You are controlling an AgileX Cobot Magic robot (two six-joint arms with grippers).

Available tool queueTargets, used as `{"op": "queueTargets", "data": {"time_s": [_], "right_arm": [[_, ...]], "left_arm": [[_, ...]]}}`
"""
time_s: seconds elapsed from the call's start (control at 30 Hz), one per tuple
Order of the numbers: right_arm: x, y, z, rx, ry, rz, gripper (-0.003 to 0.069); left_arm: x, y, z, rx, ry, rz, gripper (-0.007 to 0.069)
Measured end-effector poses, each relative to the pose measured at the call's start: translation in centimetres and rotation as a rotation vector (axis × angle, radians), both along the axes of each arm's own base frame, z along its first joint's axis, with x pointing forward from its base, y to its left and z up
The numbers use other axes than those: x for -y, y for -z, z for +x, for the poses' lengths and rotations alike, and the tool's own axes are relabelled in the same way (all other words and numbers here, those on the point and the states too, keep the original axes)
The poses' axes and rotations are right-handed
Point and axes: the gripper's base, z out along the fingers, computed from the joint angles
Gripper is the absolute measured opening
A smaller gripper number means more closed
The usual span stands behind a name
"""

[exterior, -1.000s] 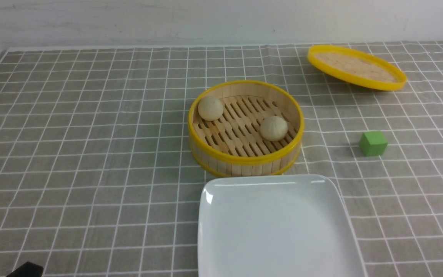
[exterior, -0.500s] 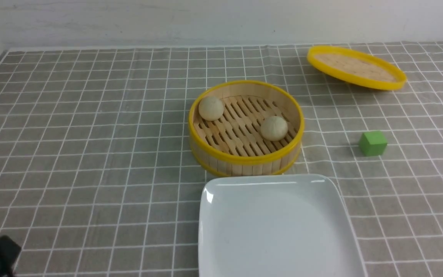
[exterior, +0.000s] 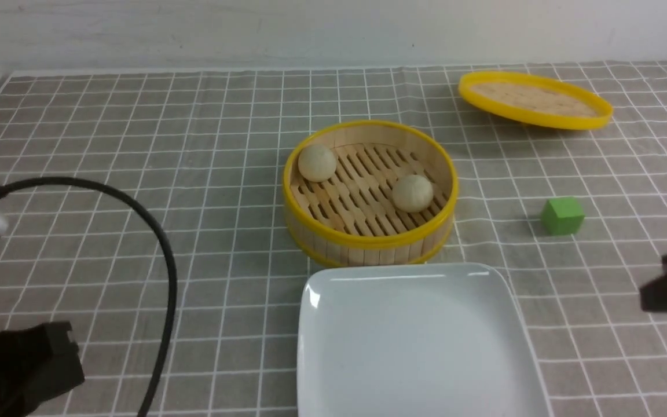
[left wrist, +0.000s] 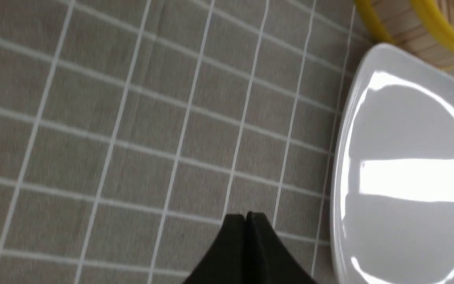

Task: Put the steamed buns into the plate on the grey tablecloth.
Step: 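Reach toward a bun in the bamboo steamer with the right gripper, then move the steamed bun from the bamboo steamer onto the white plate with the right gripper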

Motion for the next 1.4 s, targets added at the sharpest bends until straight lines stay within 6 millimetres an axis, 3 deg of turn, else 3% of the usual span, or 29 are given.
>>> {"op": "queueTargets", "data": {"time_s": [0.07,0.1,0.13,0.17,0.27,0.4,0.43,0.47,0.6,0.73,0.77,0.87,0.97,1.13,1.17,1.27,1.33,1.37,1.4], "right_arm": [[-1.5,-0.5,2.8,0.048,-0.098,0.055,0.0023],[-1.5,-0.3,2.9,0.043,-0.105,0.05,0.0025],[-2.9,-0.5,5.0,0.069,-0.179,0.066,0.0038],[-3.1,-0.8,5.3,0.079,-0.187,0.065,0.004],[-6.3,-0.9,8.8,0.102,-0.305,0.023,0.0078],[-9.2,-0.4,12.9,0.103,-0.337,-0.078,0.0174],[-9.3,-0.4,13.1,0.104,-0.338,-0.083,0.018],[-10.3,-0.4,14.4,0.121,-0.349,-0.126,0.0227],[-13.4,1.1,18.4,0.163,-0.373,-0.238,0.0352],[-14.9,2.8,20.7,0.197,-0.384,-0.299,0.0392],[-15.4,3.9,21.7,0.196,-0.387,-0.322,0.0391],[-15.7,5.1,22.7,0.189,-0.38,-0.345,0.0363],[-15.7,6.7,23.3,0.169,-0.384,-0.371,0.0287],[-15.7,7.4,23.4,0.138,-0.389,-0.381,0.0078],[-15.7,6.9,23.2,0.131,-0.393,-0.381,0.0029],[-15.5,5.6,22.7,0.121,-0.4,-0.381,0.0015],[-15.0,2.4,21.4,0.113,-0.415,-0.381,0.0015],[-14.9,1.7,21.0,0.112,-0.417,-0.38,0.0015],[-14.3,-0.8,19.7,0.109,-0.423,-0.378,0.0015]], "left_arm": [[0.0,0.1,0.5,0.008,-0.007,0.0,0.0026],[-0.1,0.1,0.6,0.005,-0.007,0.001,0.0027],[-0.1,0.3,0.8,-0.009,-0.008,0.0,0.0048],[-0.1,0.4,0.9,-0.011,-0.008,0.0,0.0048],[0.0,0.9,1.3,-0.058,-0.003,-0.001,0.0111],[0.0,1.1,1.4,-0.08,0.001,-0.002,0.0206],[0.0,1.1,1.4,-0.08,0.001,-0.002,0.0206],[0.0,1.1,1.4,-0.08,0.001,-0.003,0.024],[0.0,1.1,1.4,-0.079,0.001,-0.003,0.03],[0.0,1.1,1.4,-0.079,0.001,-0.003,0.0306],[0.0,1.1,1.4,-0.079,0.001,-0.003,0.0306],[0.0,1.1,1.4,-0.079,0.001,-0.003,0.0306],[0.0,1.1,1.4,-0.079,0.001,-0.003,0.0306],[0.0,1.1,1.4,-0.079,0.001,-0.003,0.0306],[0.0,1.1,1.4,-0.079,0.001,-0.003,0.0306],[0.0,1.1,1.4,-0.079,0.001,-0.003,0.0306],[0.0,1.1,1.4,-0.079,0.001,-0.001,0.0306],[0.0,1.1,1.4,-0.079,0.001,-0.001,0.0306],[0.0,1.1,1.4,-0.079,0.001,0.002,0.0306]]}}
